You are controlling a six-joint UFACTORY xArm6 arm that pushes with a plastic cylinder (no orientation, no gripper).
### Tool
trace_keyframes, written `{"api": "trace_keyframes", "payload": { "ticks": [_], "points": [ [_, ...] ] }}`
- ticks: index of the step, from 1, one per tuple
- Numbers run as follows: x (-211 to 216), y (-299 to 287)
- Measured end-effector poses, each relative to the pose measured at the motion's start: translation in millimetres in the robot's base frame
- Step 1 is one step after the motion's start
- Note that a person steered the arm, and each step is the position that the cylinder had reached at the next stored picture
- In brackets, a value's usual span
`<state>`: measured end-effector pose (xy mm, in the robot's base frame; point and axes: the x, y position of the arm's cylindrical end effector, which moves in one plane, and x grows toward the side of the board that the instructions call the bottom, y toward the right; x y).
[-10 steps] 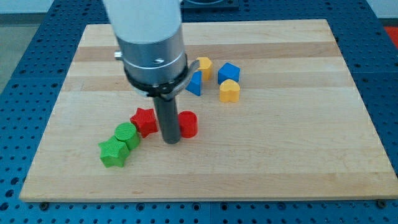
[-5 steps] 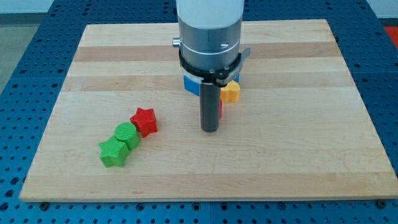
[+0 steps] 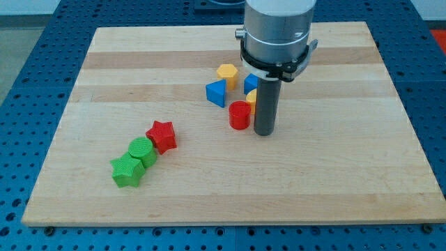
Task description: Place the red circle bottom right to the blue triangle
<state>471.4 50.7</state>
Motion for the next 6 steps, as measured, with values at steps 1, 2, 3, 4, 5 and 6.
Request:
{"api": "trace_keyframes", "payload": {
  "ticks": [1, 2, 3, 4, 5, 6],
  "points": [
    [-7, 0],
    [-7, 0],
    [-7, -9],
    [-7, -28],
    [-8, -33],
    [-11, -33]
  ]
}}
